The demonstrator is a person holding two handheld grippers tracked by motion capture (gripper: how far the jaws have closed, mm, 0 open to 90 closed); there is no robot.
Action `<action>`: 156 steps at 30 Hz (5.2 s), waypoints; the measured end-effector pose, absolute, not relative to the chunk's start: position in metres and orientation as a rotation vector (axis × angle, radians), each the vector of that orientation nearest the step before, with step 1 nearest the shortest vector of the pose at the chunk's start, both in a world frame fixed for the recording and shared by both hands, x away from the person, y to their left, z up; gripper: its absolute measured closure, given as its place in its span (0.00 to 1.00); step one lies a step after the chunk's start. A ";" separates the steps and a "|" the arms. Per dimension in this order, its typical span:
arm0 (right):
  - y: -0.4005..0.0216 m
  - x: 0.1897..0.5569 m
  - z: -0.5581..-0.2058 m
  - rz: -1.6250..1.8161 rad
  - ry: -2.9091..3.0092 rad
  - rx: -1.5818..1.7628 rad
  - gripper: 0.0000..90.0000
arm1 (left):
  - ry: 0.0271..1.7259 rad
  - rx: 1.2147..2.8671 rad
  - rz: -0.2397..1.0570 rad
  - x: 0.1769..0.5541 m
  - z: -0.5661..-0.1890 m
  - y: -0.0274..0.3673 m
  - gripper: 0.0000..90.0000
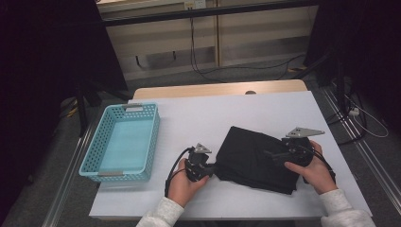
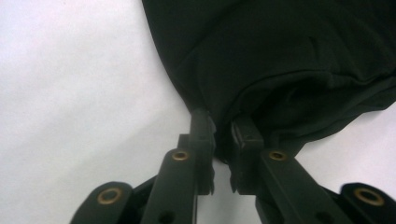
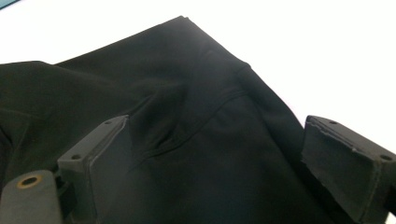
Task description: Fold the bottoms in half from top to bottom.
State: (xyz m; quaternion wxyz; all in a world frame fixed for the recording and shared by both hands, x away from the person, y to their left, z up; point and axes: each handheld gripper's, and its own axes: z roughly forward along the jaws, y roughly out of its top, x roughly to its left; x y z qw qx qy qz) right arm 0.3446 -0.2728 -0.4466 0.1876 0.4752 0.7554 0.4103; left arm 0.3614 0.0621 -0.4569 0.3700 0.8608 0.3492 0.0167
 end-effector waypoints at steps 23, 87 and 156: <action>-0.281 0.339 -0.439 1.155 2.068 1.329 0.09 | 0.944 2.176 -0.024 0.377 -0.457 0.075 0.96; -0.281 0.332 -0.443 1.177 2.024 1.300 0.09 | 1.150 2.120 0.042 0.455 -0.444 0.117 0.96; -0.202 0.306 -0.471 1.106 2.133 1.400 0.85 | 1.161 2.072 0.235 0.434 -0.426 0.129 0.21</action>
